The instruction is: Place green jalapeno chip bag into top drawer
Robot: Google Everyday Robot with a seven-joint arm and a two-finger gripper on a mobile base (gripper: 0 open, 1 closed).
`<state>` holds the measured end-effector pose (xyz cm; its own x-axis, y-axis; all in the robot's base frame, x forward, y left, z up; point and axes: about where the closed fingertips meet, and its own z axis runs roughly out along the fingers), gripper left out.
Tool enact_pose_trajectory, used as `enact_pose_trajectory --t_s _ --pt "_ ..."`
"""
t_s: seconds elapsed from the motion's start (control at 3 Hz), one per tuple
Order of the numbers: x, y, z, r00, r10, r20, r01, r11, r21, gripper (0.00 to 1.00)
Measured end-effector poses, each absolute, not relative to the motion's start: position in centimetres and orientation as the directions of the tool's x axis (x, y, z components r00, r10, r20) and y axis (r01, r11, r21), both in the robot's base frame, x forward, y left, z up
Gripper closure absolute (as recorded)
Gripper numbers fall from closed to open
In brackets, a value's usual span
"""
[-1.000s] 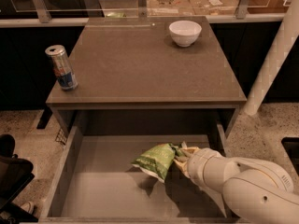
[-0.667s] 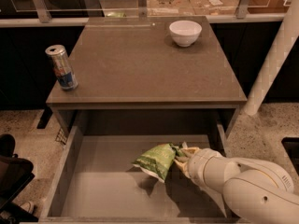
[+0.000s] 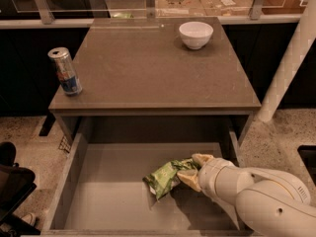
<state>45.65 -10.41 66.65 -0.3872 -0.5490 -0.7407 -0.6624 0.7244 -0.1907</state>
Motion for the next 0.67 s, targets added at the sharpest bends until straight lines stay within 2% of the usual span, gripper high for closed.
enact_pose_trajectory --t_s 0.33,0.67 --pt "45.58 -10.48 66.51 -0.39 -0.55 -0.738 -0.663 0.724 -0.19 0.0" --pt "45.58 -10.48 66.5 -0.39 -0.551 -0.738 -0.663 0.724 -0.19 0.0"
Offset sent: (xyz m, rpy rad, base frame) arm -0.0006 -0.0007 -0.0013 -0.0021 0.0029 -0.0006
